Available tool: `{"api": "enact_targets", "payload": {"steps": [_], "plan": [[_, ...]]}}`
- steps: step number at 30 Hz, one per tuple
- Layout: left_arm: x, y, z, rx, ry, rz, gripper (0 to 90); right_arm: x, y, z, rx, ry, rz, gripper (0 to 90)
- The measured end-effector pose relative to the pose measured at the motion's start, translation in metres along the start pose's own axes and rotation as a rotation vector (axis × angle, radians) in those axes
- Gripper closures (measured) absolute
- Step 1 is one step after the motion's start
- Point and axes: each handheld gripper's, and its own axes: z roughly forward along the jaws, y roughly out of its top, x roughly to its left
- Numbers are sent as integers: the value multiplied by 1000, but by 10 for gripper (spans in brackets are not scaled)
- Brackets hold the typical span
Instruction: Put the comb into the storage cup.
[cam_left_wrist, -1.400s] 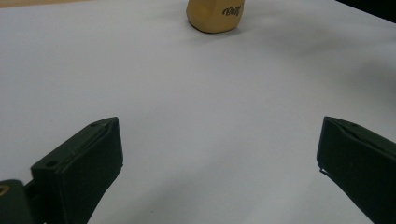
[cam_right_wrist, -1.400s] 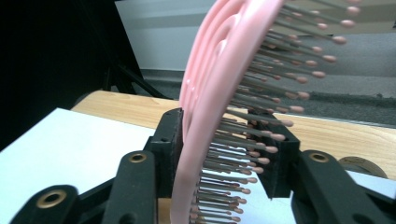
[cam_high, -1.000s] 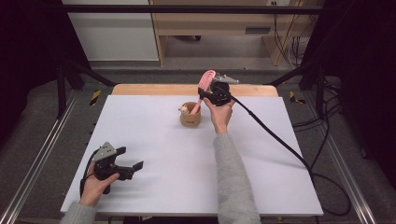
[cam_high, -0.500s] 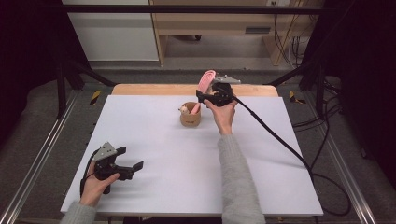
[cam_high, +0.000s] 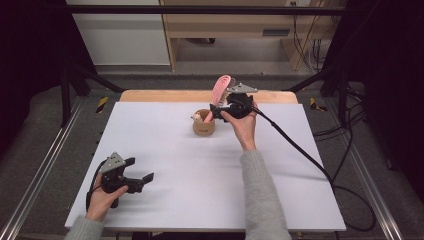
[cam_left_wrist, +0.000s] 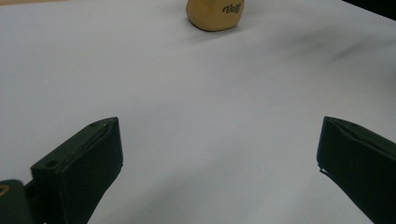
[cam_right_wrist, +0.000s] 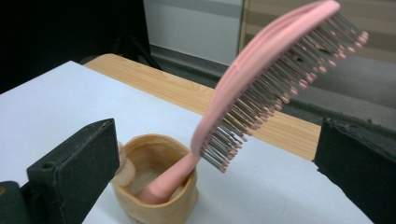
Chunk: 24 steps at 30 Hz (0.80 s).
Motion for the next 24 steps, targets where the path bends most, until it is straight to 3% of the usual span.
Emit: {"api": "enact_targets", "payload": {"steps": [9, 16, 20, 24], "plan": [[0, 0, 0, -1, 2, 0, 5, 7, 5, -25, -32, 49, -22, 6], [0, 0, 0, 2, 2, 1, 5, 14, 5, -48, -39, 78, -91, 7], [0, 0, 0, 1, 2, 1, 5, 15, 3, -62, -62, 117, -88, 7], [0, 0, 0, 2, 3, 1, 5, 9, -3, -75, -64, 111, -84, 8]]}}
